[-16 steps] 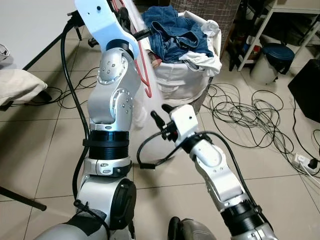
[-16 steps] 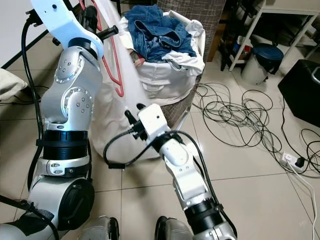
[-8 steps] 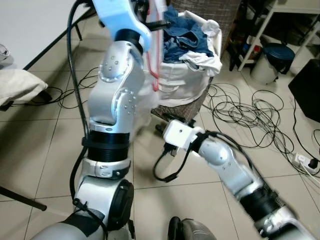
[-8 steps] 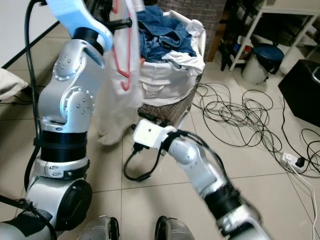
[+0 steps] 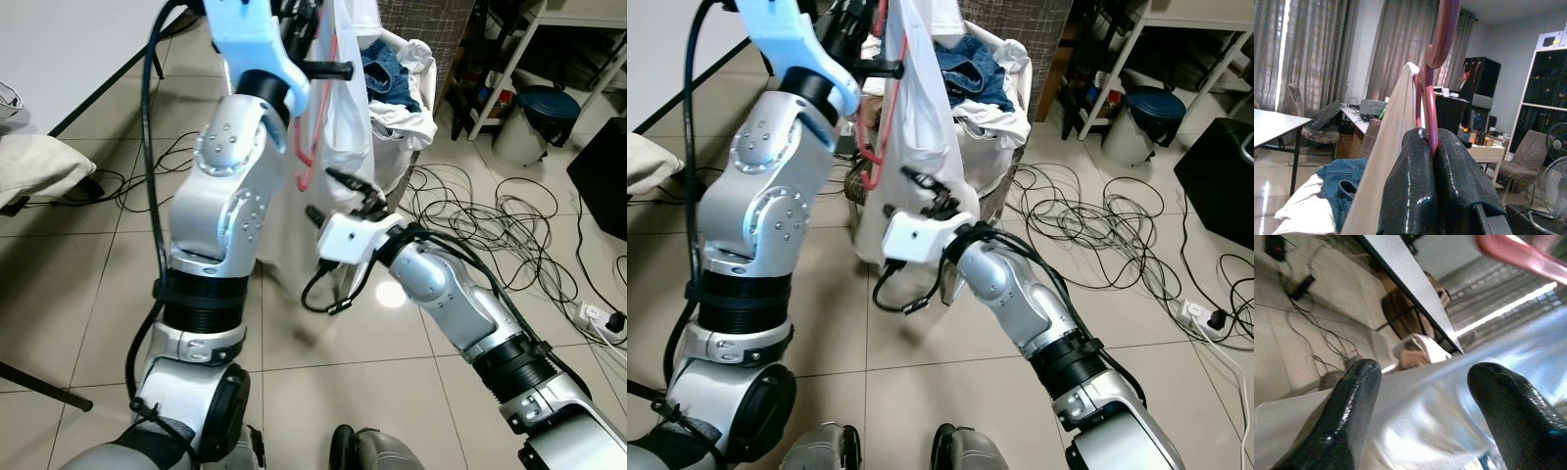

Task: Hang hanger

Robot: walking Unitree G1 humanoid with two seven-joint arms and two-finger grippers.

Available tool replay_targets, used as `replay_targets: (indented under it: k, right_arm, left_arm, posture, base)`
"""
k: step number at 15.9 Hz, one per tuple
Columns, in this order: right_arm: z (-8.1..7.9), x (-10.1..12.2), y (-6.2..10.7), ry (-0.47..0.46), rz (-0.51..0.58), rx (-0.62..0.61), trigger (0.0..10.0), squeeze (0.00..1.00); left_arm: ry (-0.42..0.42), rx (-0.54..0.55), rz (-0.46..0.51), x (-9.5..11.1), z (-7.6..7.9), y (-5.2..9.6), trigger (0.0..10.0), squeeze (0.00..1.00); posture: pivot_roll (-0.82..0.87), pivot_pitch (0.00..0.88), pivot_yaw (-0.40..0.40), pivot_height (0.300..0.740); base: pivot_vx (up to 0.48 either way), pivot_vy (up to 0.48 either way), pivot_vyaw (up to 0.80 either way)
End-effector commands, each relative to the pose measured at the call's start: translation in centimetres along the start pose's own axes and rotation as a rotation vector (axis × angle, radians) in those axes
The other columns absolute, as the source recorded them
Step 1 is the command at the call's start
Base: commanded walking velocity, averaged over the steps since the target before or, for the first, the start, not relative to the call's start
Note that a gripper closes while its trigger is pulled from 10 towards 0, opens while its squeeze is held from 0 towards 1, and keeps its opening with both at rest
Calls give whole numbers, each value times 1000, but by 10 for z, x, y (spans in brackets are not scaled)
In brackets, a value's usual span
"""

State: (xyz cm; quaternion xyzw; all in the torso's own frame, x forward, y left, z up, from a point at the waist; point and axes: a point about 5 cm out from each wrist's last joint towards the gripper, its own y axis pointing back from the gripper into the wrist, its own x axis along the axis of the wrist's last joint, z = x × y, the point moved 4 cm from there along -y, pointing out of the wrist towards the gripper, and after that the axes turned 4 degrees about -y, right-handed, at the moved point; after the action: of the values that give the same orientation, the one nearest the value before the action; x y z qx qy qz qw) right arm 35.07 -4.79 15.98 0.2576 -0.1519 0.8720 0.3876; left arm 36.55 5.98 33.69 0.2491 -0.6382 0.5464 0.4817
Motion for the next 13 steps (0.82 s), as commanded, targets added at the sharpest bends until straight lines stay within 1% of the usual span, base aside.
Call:
replay_targets:
  k: [1,2,3,4,6,7,8,10,13]
  right_arm:
    - [7,-8,3,4,-35,-34,10000,1000]
    - [12,-9,4,9,-37,-52,10000,776]
    - [14,-9,5,16,-40,-58,10000,325]
    - [15,-11,5,16,-50,-59,10000,0]
    - [13,-15,4,0,-59,-26,10000,0]
    - [10,-13,1,-18,-39,13,10000,0]
    - [10,-9,-2,-5,-19,30,10000,0]
    - [14,-3,-5,35,8,17,10000,0]
    - [16,-3,-9,50,11,20,10000,0]
  left_arm:
    - [-34,-37,50,11,5,3,10000,0]
    - [-54,-44,41,8,4,4,10000,0]
    - [-61,-48,37,6,3,5,10000,0]
    - [-63,-58,36,6,4,5,10000,0]
    - [-47,-86,37,7,10,6,10000,0]
    - [-46,-100,34,7,14,6,10000,0]
    - [-46,-116,31,5,18,7,10000,0]
    - [-54,-128,20,1,22,9,10000,0]
    - [-58,-136,15,0,24,10,10000,0]
  posture:
    - [-33,89,-33,740]
    - [-36,87,-33,740]
    - [-41,90,-32,740]
    - [-42,89,-30,740]
    - [-42,93,-29,740]
    - [-42,94,-29,740]
    - [-40,97,-35,740]
    - [-40,98,-39,740]
    - [-40,100,-43,740]
  base:
    - [0,0,0]
    - [0,0,0]
    - [0,0,0]
    - [0,0,0]
    - [0,0,0]
    - [0,0,0]
    - [0,0,0]
    - [0,0,0]
    - [0,0,0]
